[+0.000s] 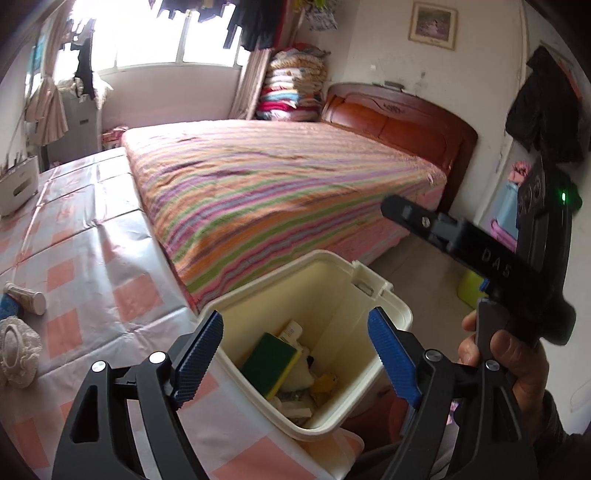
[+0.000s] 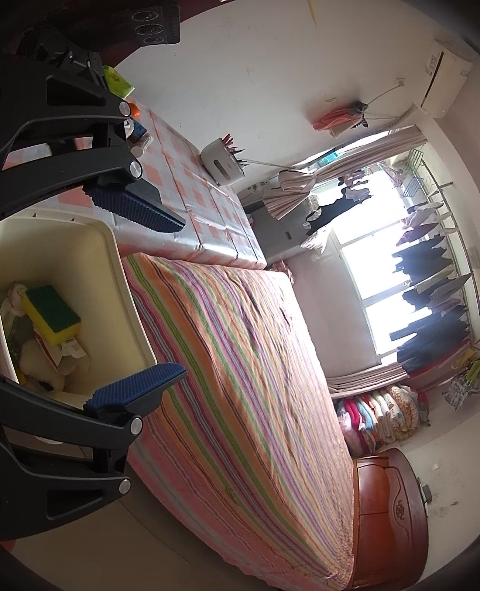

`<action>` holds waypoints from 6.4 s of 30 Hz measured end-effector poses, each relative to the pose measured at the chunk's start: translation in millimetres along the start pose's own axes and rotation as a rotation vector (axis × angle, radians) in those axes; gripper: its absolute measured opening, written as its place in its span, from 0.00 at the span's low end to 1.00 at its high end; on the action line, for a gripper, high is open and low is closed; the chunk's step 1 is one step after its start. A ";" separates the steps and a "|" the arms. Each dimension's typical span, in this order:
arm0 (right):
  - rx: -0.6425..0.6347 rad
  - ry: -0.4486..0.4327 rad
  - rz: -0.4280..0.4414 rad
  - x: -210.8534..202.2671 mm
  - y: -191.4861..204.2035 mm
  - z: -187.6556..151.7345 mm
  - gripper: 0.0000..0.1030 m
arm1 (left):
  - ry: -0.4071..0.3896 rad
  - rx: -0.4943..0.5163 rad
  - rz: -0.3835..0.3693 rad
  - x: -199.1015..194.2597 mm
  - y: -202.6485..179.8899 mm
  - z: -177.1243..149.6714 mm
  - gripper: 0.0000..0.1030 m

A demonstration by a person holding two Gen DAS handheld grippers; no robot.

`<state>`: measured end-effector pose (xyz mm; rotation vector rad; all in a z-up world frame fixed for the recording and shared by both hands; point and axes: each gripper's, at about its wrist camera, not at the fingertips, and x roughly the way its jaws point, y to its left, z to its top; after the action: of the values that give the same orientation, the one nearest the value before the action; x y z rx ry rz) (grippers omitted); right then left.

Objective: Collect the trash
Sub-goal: 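Move both tools back to the table toward the white lace hat, then grasp the white lace hat with the right tool while the left tool grasps the white tissue, then carry the hat and tissue to the cream bin and release the hat from the right tool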

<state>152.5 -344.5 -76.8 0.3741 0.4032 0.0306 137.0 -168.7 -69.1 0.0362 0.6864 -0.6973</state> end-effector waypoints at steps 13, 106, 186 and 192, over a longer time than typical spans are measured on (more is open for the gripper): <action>-0.079 0.044 0.099 24.1 58.3 -1.7 0.74 | -0.058 -0.133 0.099 -36.2 75.3 -3.3 0.77; -0.334 0.522 0.432 166.6 300.3 -104.6 0.46 | 0.118 -0.662 0.380 -119.1 340.7 -92.0 0.77; -0.148 0.220 0.148 65.8 116.2 -28.6 0.46 | 0.060 -0.277 0.047 -36.9 129.5 -4.0 0.05; -0.120 0.191 0.063 52.8 86.8 -25.9 0.46 | 0.078 -0.246 0.016 -24.7 108.3 -2.9 0.05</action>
<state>194.9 -249.1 -87.5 0.2660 0.5756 0.1518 186.8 -69.8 -77.3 -0.1577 0.8421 -0.5946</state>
